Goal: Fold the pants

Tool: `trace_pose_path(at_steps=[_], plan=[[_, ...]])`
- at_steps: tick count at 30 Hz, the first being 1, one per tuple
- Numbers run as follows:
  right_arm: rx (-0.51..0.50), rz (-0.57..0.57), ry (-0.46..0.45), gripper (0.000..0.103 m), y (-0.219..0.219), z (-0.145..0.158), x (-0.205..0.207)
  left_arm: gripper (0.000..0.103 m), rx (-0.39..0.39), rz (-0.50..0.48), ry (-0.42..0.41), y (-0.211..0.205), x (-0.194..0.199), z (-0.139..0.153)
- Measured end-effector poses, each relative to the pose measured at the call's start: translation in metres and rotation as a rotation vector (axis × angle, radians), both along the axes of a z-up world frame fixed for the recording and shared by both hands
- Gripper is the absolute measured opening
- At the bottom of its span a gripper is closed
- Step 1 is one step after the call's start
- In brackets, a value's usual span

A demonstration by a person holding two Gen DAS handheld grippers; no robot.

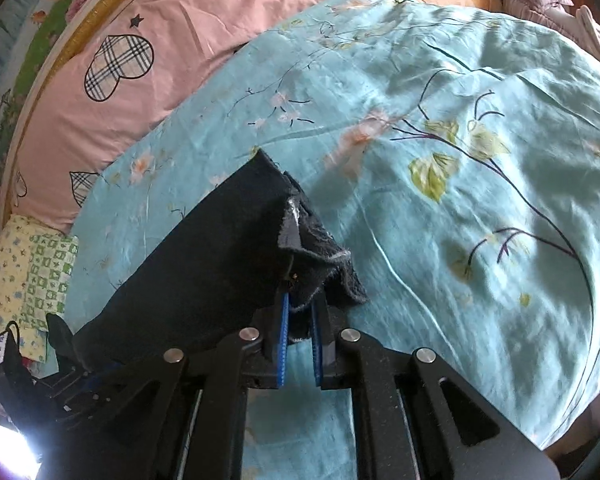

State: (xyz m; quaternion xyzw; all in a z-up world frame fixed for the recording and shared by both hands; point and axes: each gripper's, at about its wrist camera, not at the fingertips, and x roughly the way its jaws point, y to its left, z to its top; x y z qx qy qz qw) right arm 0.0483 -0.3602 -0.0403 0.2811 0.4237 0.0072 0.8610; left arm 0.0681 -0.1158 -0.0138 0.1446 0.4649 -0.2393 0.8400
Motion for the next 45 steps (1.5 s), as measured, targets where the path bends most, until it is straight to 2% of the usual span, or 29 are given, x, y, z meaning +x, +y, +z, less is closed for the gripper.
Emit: trace_pose_path(at_steps=[1, 3, 7, 10, 15, 18, 22, 25, 28, 37, 45], plan=[[-0.005, -0.001, 0.0, 0.013, 0.0, 0.002, -0.001, 0.032, -0.004, 0.002, 0.004, 0.002, -0.001, 0.0], [-0.025, -0.015, 0.001, 0.02, -0.001, 0.007, -0.005, 0.041, -0.019, 0.015, 0.002, 0.006, -0.003, 0.003], [-0.032, -0.052, -0.021, 0.028, -0.004, 0.017, -0.017, 0.046, -0.06, 0.065, 0.007, 0.02, -0.009, 0.011], [-0.022, -0.063, -0.051, 0.028, -0.004, 0.027, -0.026, 0.05, -0.095, 0.129, 0.013, 0.034, -0.011, 0.017], [-0.027, -0.046, -0.088, 0.029, 0.008, 0.042, -0.03, 0.051, -0.138, 0.275, 0.014, 0.07, -0.012, 0.027], [-0.013, -0.004, -0.111, 0.03, 0.023, 0.048, -0.029, 0.056, -0.164, 0.375, 0.019, 0.098, -0.011, 0.032], [0.004, 0.098, -0.136, 0.032, 0.052, 0.052, -0.024, 0.056, -0.197, 0.505, 0.018, 0.139, -0.011, 0.038], [0.019, 0.182, -0.149, 0.04, 0.075, 0.051, -0.02, 0.059, -0.199, 0.579, 0.011, 0.166, -0.01, 0.042], [0.011, 0.276, -0.163, 0.04, 0.103, 0.05, -0.017, 0.06, -0.202, 0.65, 0.014, 0.191, -0.008, 0.044], [0.0, 0.506, -0.177, 0.04, 0.179, 0.045, -0.016, 0.063, -0.21, 0.81, 0.015, 0.242, 0.0, 0.05], [-0.059, 0.733, -0.223, 0.04, 0.249, 0.046, -0.016, 0.065, -0.205, 0.909, 0.038, 0.267, 0.028, 0.056]])
